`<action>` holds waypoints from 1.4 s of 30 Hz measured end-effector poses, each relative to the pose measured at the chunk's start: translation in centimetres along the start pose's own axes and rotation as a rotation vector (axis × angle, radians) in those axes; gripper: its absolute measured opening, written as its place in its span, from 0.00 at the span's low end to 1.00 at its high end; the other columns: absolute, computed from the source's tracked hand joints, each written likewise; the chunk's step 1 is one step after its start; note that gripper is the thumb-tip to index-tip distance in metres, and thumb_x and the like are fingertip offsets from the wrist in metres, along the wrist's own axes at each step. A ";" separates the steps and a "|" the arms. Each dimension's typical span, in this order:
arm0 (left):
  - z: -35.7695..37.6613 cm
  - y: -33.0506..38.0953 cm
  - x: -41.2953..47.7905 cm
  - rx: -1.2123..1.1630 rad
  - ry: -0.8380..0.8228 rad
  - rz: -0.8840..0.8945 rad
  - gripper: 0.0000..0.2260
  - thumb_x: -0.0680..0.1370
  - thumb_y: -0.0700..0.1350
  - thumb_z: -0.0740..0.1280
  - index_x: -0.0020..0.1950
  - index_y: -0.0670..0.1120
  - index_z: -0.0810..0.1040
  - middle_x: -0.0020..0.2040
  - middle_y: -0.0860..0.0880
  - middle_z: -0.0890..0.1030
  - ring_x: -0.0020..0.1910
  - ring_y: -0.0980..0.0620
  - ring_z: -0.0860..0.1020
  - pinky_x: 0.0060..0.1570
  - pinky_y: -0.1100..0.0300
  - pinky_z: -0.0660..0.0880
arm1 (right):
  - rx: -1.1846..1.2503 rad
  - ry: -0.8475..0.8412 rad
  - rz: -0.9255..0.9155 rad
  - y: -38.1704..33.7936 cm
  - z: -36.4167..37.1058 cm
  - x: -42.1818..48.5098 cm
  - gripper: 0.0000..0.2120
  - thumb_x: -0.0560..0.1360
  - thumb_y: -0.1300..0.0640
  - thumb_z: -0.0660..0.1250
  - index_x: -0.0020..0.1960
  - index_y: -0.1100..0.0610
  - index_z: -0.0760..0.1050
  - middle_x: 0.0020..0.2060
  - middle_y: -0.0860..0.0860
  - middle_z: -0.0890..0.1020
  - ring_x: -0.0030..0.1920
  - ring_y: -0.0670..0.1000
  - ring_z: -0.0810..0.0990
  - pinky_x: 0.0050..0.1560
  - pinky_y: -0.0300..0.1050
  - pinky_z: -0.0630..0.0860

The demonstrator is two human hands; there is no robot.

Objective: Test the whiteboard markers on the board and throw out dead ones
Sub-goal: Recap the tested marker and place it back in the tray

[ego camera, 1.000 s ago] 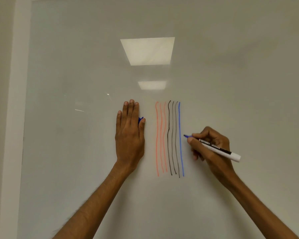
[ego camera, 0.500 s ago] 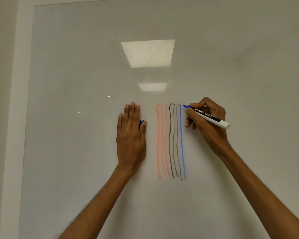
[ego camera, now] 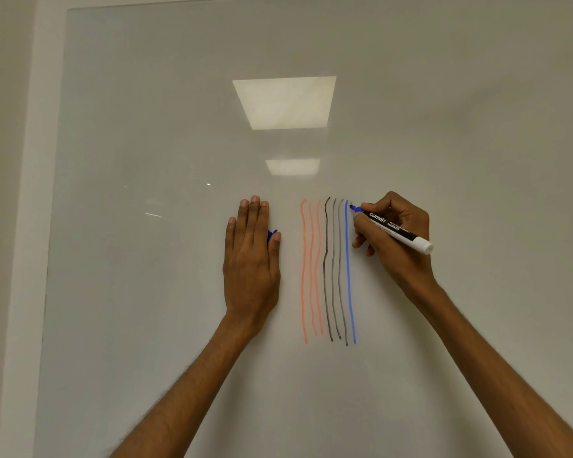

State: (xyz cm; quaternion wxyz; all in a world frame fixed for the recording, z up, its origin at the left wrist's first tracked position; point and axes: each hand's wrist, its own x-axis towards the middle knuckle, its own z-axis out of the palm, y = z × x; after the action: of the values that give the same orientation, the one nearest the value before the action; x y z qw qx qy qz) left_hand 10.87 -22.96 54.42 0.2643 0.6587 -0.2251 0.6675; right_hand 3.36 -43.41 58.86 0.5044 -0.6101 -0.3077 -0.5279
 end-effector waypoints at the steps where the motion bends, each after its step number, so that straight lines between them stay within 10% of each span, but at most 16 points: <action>1: 0.0 0.0 0.0 -0.001 0.000 0.000 0.23 0.85 0.46 0.54 0.80 0.42 0.56 0.81 0.47 0.57 0.80 0.53 0.51 0.79 0.53 0.49 | 0.001 -0.001 0.002 0.0 0.0 -0.2 0.06 0.74 0.65 0.72 0.43 0.57 0.77 0.37 0.57 0.83 0.30 0.54 0.83 0.28 0.38 0.76; 42: -0.1 0.0 -0.1 0.011 0.010 0.002 0.23 0.86 0.46 0.54 0.80 0.41 0.58 0.80 0.46 0.58 0.80 0.52 0.52 0.79 0.54 0.48 | -0.024 -0.136 0.059 3.1 -2.1 -8.5 0.06 0.67 0.64 0.72 0.37 0.66 0.76 0.31 0.49 0.81 0.26 0.53 0.81 0.27 0.39 0.76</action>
State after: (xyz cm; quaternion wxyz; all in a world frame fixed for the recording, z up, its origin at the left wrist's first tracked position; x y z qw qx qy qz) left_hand 10.75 -22.88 54.28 0.2613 0.6565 -0.2208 0.6723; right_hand 3.32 -45.02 49.73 0.4903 -0.6592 -0.3168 -0.4740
